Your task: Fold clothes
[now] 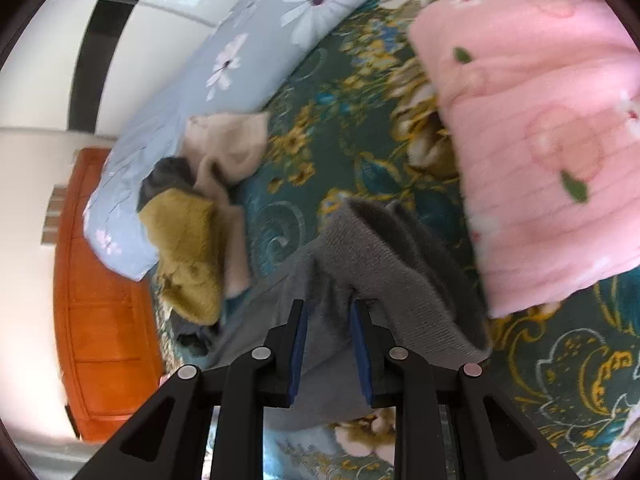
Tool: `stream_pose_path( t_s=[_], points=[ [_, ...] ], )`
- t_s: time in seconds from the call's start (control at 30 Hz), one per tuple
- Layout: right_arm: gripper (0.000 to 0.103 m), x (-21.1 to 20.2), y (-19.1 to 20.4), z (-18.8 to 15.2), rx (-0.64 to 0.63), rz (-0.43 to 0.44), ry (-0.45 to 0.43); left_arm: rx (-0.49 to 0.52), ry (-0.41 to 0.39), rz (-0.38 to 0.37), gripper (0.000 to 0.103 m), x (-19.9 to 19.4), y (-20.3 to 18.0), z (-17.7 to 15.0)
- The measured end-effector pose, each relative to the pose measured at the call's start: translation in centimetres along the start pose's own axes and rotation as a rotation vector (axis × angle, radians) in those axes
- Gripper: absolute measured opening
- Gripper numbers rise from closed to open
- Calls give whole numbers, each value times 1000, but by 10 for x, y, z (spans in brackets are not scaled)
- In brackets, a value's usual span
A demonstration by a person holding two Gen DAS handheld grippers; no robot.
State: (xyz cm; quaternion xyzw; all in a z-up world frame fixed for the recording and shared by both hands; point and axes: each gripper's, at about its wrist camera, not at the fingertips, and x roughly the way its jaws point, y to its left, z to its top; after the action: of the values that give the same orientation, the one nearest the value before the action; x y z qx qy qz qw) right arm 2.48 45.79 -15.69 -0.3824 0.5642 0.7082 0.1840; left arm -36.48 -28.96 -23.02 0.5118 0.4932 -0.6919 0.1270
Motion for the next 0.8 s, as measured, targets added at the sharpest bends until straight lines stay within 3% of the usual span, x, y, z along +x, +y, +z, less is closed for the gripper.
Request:
stream_pose_path(
  t_s=[0.13,0.27,0.4,0.5,0.53,0.57,0.6,0.67,0.77,0.8],
  points=[
    [26,17,16,-13,-57,48,94,3,-23,-18,12,-1,3,-7],
    [44,51,21,-37,-40,103,226,3,-16,-43,12,-11,3,-6],
    [47,94,24,-46,-24,94,283,5,-19,-37,12,-8,1,-5],
    [47,110,22,-42,20,33,283,-11,-13,-46,12,-7,4,-5],
    [46,113,21,-38,49,18,266,-12,-10,-50,12,-8,5,-5],
    [35,112,24,-34,57,24,253,-12,-6,-53,12,-8,5,-4],
    [14,110,27,-29,65,30,240,-10,-3,-57,12,-8,5,-4],
    [10,103,39,-16,48,78,219,5,1,-67,12,-8,3,-2],
    [10,78,57,15,24,178,103,35,7,-78,12,-8,-2,-1],
    [9,76,58,27,13,156,65,55,9,-72,12,-6,-4,-2]
  ],
)
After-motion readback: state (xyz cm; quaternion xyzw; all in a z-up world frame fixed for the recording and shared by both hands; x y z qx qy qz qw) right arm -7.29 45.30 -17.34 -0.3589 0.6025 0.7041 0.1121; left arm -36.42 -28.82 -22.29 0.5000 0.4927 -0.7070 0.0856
